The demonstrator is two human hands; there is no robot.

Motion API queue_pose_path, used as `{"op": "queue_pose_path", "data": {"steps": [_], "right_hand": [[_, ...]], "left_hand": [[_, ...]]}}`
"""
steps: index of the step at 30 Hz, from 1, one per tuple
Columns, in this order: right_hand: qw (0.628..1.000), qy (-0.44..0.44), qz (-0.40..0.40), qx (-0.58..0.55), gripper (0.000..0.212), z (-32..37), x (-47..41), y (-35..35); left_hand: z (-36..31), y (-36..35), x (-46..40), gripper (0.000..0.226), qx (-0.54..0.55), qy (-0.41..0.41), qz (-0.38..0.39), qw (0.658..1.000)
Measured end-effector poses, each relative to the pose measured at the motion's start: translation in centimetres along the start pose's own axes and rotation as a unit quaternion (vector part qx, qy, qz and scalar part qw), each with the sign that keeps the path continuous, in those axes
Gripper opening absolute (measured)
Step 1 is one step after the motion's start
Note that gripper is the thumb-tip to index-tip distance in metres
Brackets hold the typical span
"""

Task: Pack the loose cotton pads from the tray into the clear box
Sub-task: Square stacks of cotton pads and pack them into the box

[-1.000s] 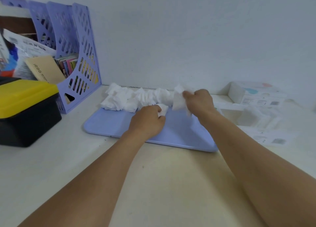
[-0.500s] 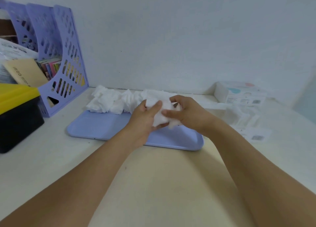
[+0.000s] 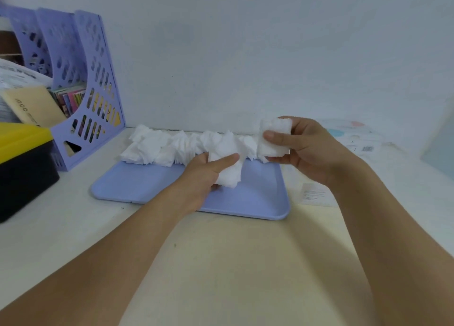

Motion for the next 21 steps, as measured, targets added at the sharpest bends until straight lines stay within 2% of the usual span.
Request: {"op": "queue_pose_path", "data": {"steps": [3,7,11,14,16,18,19,21], "right_hand": [[0.997,-0.03,0.064,0.035,0.032,-0.8,0.1,-0.6],[0.998,-0.019,0.018,0.053,0.028,-1.5,-0.3,-1.1],[0.994,-0.059,0.06,0.069,0.026,-1.7,0.0,-1.3],[0.992,-0.056,0.022,0.106,0.026,-1.6,-0.2,-1.4],[0.99,-0.037,-0.05,0.125,0.032,-1.6,-0.5,-1.2],[0.985,-0.025,-0.135,0.101,0.038,-1.5,-0.7,-0.5],[0.985,-0.03,-0.158,0.066,0.034,-1.4,-0.7,-0.1],[0.987,-0.058,-0.151,-0.023,0.02,-1.2,-0.7,-0.2]], "left_hand": [[0.1,-0.3,-0.1,0.035,-0.054,-0.002,0.014,0.998],[0.3,-0.6,-0.1,0.037,-0.113,-0.016,0.012,0.993],[0.3,-0.9,0.4,0.035,-0.173,-0.023,0.008,0.985],[0.3,-1.0,0.6,0.038,-0.203,-0.046,-0.002,0.978],[0.3,-0.5,0.3,0.042,-0.221,-0.061,-0.032,0.973],[0.3,0.1,0.0,0.041,-0.276,-0.093,-0.081,0.953],[0.1,0.3,-0.1,0.038,-0.325,-0.119,-0.107,0.932],[-0.4,0.4,0.5,0.048,-0.411,-0.156,-0.158,0.884]]}}
Point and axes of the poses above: each hand's wrist, its own x-axis away from the middle knuckle, its own y-axis out of the back of the hand, z = x × y, the point moved 2 cm from there along -x, towards the middle knuckle, and after that the axes turned 9 degrees about y, right-handed, at the moved point
